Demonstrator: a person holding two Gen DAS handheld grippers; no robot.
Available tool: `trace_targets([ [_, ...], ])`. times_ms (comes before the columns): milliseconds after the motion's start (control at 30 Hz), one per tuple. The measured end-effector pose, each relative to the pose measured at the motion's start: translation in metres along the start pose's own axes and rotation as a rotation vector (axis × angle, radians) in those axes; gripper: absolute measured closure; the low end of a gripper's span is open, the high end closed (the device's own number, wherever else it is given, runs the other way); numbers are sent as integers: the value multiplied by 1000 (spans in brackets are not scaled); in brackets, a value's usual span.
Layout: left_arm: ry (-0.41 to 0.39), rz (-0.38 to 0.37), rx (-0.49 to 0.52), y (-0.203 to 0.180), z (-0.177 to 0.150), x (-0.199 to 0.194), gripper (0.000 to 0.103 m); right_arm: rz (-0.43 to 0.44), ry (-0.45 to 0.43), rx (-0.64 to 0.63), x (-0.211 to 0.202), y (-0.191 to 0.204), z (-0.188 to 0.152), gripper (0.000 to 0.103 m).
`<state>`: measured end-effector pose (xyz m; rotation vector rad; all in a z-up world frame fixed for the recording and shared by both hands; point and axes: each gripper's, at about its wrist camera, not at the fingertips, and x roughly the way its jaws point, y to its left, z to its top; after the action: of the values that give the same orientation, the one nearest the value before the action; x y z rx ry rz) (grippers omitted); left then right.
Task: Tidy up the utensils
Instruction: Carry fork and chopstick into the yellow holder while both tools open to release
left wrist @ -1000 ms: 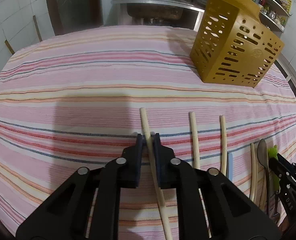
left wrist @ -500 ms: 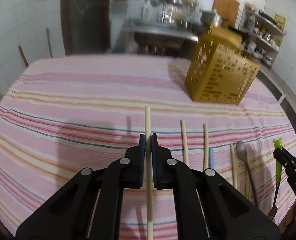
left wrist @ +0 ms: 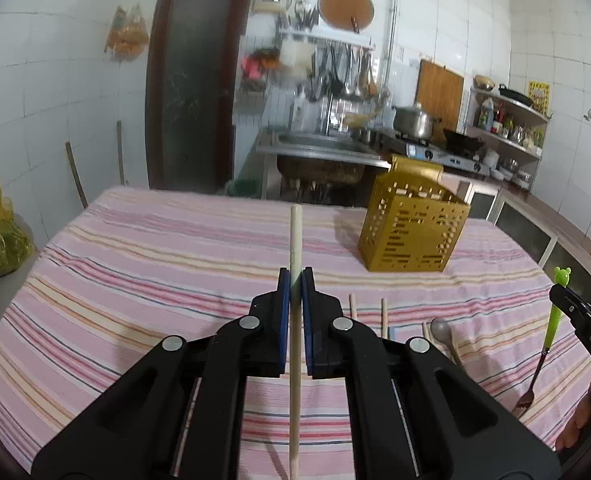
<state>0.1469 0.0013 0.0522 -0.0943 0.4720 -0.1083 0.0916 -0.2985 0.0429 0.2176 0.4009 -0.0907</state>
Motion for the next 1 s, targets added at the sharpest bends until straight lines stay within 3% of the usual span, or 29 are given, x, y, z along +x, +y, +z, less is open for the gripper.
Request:
trace_targets([
  [200, -48, -7, 8, -3, 8, -15, 98, 15, -50, -3, -2, 1, 11, 88],
  [733, -91, -58, 22, -31, 58, 17, 99, 36, -84, -30, 17, 4, 49, 88],
  [1000, -191, -135, 42, -77, 133, 33, 98, 30, -167, -56, 33, 11, 117, 88],
])
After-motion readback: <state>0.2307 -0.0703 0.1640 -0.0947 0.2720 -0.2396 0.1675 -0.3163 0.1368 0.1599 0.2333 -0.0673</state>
